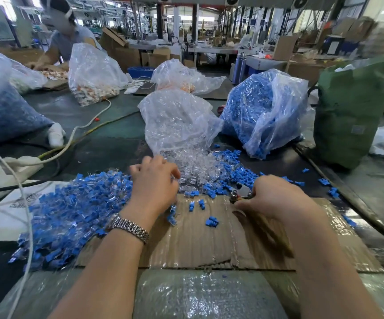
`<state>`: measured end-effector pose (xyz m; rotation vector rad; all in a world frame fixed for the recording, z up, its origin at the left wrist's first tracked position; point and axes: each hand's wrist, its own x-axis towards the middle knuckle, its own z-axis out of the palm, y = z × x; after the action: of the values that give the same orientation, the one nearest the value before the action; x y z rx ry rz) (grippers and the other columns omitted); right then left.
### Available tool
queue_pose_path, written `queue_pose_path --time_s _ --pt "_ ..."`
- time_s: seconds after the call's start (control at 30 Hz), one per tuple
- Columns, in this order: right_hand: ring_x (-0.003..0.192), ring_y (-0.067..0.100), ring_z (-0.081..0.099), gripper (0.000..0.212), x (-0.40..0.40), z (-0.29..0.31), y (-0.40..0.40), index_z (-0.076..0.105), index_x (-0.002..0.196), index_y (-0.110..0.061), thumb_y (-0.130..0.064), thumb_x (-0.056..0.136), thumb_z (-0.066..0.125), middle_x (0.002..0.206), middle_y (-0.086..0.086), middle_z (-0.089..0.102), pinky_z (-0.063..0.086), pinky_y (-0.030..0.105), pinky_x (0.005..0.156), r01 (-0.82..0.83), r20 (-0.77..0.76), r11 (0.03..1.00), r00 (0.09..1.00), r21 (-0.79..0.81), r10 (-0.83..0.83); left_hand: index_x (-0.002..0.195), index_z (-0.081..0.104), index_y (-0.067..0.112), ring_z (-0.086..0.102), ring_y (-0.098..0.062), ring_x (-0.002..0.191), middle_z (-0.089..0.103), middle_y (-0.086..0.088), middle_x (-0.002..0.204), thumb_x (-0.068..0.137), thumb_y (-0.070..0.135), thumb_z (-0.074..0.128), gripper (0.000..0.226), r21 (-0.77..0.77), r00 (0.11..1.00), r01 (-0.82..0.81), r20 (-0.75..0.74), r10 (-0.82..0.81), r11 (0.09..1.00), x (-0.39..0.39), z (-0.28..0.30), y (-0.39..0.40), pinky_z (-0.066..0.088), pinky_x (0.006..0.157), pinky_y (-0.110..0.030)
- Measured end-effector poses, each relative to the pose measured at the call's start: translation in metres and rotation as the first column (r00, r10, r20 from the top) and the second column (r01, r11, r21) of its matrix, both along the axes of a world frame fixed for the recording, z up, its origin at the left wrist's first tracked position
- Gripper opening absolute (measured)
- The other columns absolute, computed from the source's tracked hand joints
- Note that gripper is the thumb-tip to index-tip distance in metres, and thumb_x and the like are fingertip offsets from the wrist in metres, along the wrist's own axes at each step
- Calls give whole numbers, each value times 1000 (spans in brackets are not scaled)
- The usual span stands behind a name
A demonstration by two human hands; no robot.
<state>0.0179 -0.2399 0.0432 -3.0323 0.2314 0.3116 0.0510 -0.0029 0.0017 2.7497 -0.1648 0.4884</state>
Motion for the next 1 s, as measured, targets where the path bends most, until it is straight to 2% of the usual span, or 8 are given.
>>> queue_pose_path --time_s 0.13,0.27,0.4,0.53,0.6,0.77,0.9,1.0 --pt "105 27 58 26 9 12 26 63 98 -22 -46 89 69 105 1 64 44 45 94 -105 233 995 967 -2 102 116 67 42 44 -10 118 54 18 111 98 43 56 21 -22 985 171 -12 -172 985 1 -7 -18 18 92 -34" --pt "112 26 59 16 23 9 55 67 106 -22 -29 92 69 109 0 66 37 46 98 -170 208 985 963 -18 170 133 58 44 44 -13 126 56 17 130 99 47 53 34 59 975 218 -64 -214 974 4 -14 -27 19 97 -37" --pt "116 29 57 13 27 -8 65 62 107 -21 -22 95 63 116 5 66 36 48 100 -150 169 988 973 -38 155 124 61 42 46 -12 123 58 18 129 99 42 56 25 54 975 220 -40 -218 974 5 -18 -28 18 94 -37" --pt "113 29 57 8 24 -18 66 52 97 -24 -20 97 58 114 5 65 39 46 95 -174 194 983 964 -54 181 109 62 39 49 -10 114 61 17 117 95 40 65 15 32 974 228 -19 -227 973 5 -17 -28 16 89 -33" --pt "109 27 57 5 24 -21 64 57 100 -22 -26 97 59 109 3 65 40 45 95 -176 212 984 961 -42 181 104 62 37 50 -10 110 62 16 110 93 39 67 12 14 974 229 -10 -228 973 6 -16 -28 15 86 -32" --pt "93 25 61 11 23 -20 53 56 88 -24 -30 94 61 89 -1 61 48 36 80 -159 295 980 948 123 117 99 58 38 52 -10 105 56 19 97 94 32 66 12 -21 969 242 -34 -243 970 7 -16 -27 17 90 -32" --pt "93 21 64 11 24 -18 49 63 90 -25 -28 90 73 95 -1 69 54 38 84 -153 334 950 941 273 56 101 60 38 55 -8 100 59 19 96 95 29 65 12 -71 971 237 -2 -238 969 8 -15 -26 15 87 -30" --pt "88 17 65 12 24 -17 48 66 86 -26 -26 87 77 90 -3 71 54 34 82 -175 397 907 918 383 9 106 65 36 57 -9 101 67 16 102 95 25 66 16 -77 969 245 5 -245 967 7 -13 -26 16 85 -29"
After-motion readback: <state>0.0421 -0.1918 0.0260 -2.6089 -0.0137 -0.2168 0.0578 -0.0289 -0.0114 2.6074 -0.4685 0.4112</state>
